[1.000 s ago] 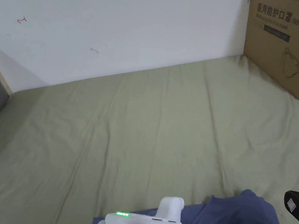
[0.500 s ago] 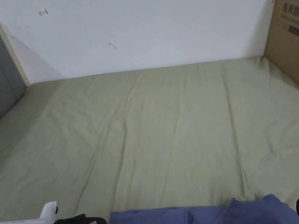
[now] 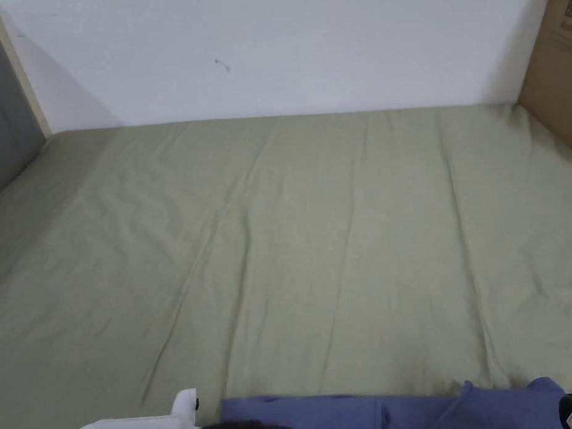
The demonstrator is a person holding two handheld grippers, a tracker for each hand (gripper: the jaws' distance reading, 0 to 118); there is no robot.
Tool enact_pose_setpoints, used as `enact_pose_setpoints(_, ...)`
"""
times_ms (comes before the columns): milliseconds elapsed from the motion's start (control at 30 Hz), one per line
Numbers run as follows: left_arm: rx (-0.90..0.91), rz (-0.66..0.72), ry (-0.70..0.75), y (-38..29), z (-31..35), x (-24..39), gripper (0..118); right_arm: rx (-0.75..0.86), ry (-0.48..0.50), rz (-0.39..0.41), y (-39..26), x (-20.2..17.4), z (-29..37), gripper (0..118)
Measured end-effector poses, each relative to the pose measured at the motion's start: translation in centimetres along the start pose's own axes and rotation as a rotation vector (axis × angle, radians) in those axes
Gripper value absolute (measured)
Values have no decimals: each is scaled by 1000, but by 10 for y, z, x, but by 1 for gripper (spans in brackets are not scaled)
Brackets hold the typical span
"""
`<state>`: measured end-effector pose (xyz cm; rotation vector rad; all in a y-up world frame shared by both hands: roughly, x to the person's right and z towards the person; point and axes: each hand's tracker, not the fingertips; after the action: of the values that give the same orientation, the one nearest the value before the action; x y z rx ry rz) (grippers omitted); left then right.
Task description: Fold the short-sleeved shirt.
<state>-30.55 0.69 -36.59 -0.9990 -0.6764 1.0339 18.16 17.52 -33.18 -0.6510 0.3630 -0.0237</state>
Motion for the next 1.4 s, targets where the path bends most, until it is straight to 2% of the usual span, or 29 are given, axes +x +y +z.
enact_pose_setpoints(33, -38, -44, 228, -1, 4, -9, 9, -1, 3, 4, 0, -1, -1, 0)
enact_pose_setpoints(67, -33, -12, 86, 2, -16, -5, 9, -4, 8, 9, 0, -2, -1, 0)
enact_pose_setpoints(100, -6, -20, 57, 4, -7, -2, 9, -9, 10, 13, -1, -2, -2, 0)
enact_pose_setpoints(167, -45, -147, 227, 7, 12, 10, 9, -12, 14, 18, -1, -2, -3, 0)
enact_pose_setpoints(233, -48, -233, 303, -3, -15, 51, 9, -11, 20, 17, 0, -2, -2, 0)
enact_pose_setpoints(367, 16, -305, 475, -3, 13, 94, 9, 17, 44, -7, 3, 0, 3, 0)
enact_pose_setpoints(433, 59, -317, 663, 3, 30, 116, 9, 32, 57, -16, 2, 2, 7, 0)
enact_pose_setpoints(467, 64, -341, 803, -6, 45, 129, 9, 37, 61, -20, 1, 3, 9, 0)
enact_pose_setpoints(533, 61, -443, 1021, -8, 50, 150, 9, 41, 71, -28, -1, 6, 11, 0)
enact_pose_setpoints(567, 63, -487, 994, -8, 46, 159, 9, 46, 75, -34, -4, 7, 13, 0)
enact_pose_setpoints(667, 80, -425, 838, -18, 37, 172, 9, 51, 86, -57, -8, 12, 19, 0)
enact_pose_setpoints(733, 61, -431, 775, -29, 14, 189, 9, 56, 85, -71, -11, 18, 24, 0)
enact_pose_setpoints(1000, -102, -453, 728, -35, -130, 201, 9, 91, 24, -127, -14, 55, 47, 0)
enact_pose_setpoints(1033, -97, -454, 730, -35, -145, 201, 11, 93, 15, -141, -14, 59, 48, 0)
enact_pose_setpoints(1067, -98, -446, 731, -35, -159, 200, 21, 93, 9, -157, -15, 64, 48, 0)
enact_pose_setpoints(1100, -115, -425, 695, -35, -169, 199, 56, 91, 4, -174, -16, 67, 48, 0)
enact_pose_setpoints(1133, -158, -359, 585, -35, -176, 195, 87, 90, -2, -187, -17, 70, 49, 0)
enact_pose_setpoints(1167, -181, -292, 492, -34, -180, 193, 108, 90, -4, -195, -18, 72, 49, 0)
enact_pose_setpoints(1200, -174, -246, 438, -33, -182, 193, 118, 90, -2, -198, -19, 73, 49, 0)
enact_pose_setpoints(1267, -107, -230, 398, -30, -172, 196, 118, 88, 1, -194, -20, 74, 50, 0)
enact_pose_setpoints(1400, 27, -287, 490, -28, -129, 212, 118, 91, 7, -170, -19, 73, 50, 0)
